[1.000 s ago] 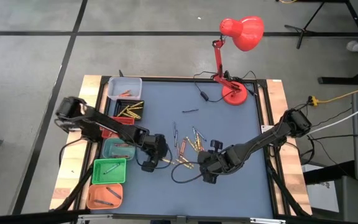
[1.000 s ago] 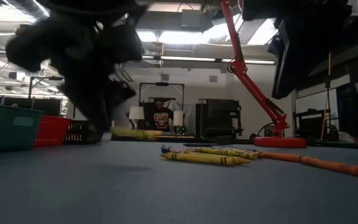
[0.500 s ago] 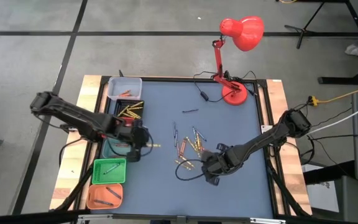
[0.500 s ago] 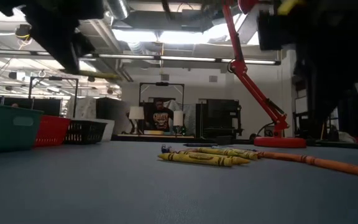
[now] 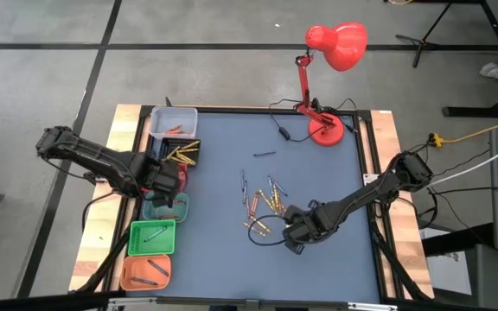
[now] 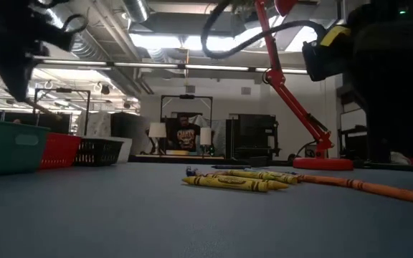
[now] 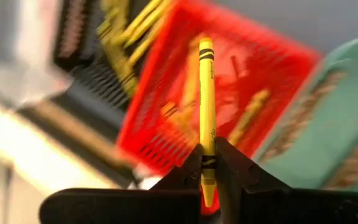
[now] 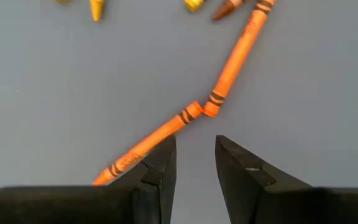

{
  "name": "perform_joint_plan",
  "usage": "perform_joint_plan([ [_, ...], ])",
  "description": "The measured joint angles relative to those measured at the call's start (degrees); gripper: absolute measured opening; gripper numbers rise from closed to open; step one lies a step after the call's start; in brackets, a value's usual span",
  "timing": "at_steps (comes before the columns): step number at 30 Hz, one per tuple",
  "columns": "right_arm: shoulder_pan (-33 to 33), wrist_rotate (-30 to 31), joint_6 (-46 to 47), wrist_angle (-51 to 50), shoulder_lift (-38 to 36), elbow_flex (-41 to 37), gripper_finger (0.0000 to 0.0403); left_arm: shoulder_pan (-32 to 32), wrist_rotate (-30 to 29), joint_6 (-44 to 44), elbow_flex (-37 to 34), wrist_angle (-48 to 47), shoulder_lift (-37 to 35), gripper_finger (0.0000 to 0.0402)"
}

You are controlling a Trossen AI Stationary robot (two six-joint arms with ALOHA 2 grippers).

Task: Sort crayons
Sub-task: Put the yellow crayon into the orange bin, then put the orange crayon into the transparent bin

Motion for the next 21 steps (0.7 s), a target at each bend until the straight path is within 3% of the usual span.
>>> perform_joint_plan([
  [5,0.0,-0.02,0.02,2.96,0.0,0.0,0.011,0.02,-1.32,-7.39,0.0,-6.15,0.0,0.0008],
  [12,0.0,-2.08,6.05,5.35,0.0,0.0,0.011,0.02,-1.38,-7.54,0.0,-6.0,0.02,0.0012],
  [21,0.0,-2.51,11.85,4.9,0.0,0.0,0.011,0.01,-1.42,-7.68,0.0,-4.97,0.02,0.007],
])
